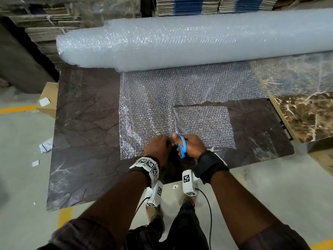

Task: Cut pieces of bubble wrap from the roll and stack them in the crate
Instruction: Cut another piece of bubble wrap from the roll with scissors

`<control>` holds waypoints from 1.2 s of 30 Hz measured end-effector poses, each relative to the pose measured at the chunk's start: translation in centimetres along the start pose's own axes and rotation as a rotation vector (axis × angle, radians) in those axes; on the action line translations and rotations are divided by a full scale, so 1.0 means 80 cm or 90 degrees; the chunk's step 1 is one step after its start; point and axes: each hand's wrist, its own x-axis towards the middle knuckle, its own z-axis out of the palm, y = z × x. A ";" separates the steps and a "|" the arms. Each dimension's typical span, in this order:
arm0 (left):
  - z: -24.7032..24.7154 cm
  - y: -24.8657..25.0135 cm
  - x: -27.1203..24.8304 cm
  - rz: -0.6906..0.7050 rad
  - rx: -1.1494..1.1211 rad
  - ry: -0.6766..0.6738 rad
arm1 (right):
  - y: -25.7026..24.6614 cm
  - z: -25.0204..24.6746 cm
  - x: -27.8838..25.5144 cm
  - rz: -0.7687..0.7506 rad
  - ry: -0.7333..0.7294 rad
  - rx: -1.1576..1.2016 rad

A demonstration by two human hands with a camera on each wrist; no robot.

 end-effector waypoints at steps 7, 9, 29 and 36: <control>-0.001 0.000 -0.001 0.018 -0.007 0.010 | 0.007 -0.002 0.002 -0.007 -0.005 0.037; -0.001 -0.002 -0.001 0.024 -0.014 0.013 | 0.006 -0.007 0.003 0.006 -0.010 0.044; -0.005 -0.006 -0.001 0.046 -0.004 0.005 | -0.026 -0.011 0.025 0.035 -0.033 0.056; -0.004 -0.006 -0.002 0.041 0.003 0.000 | -0.021 -0.006 0.035 0.005 0.010 0.042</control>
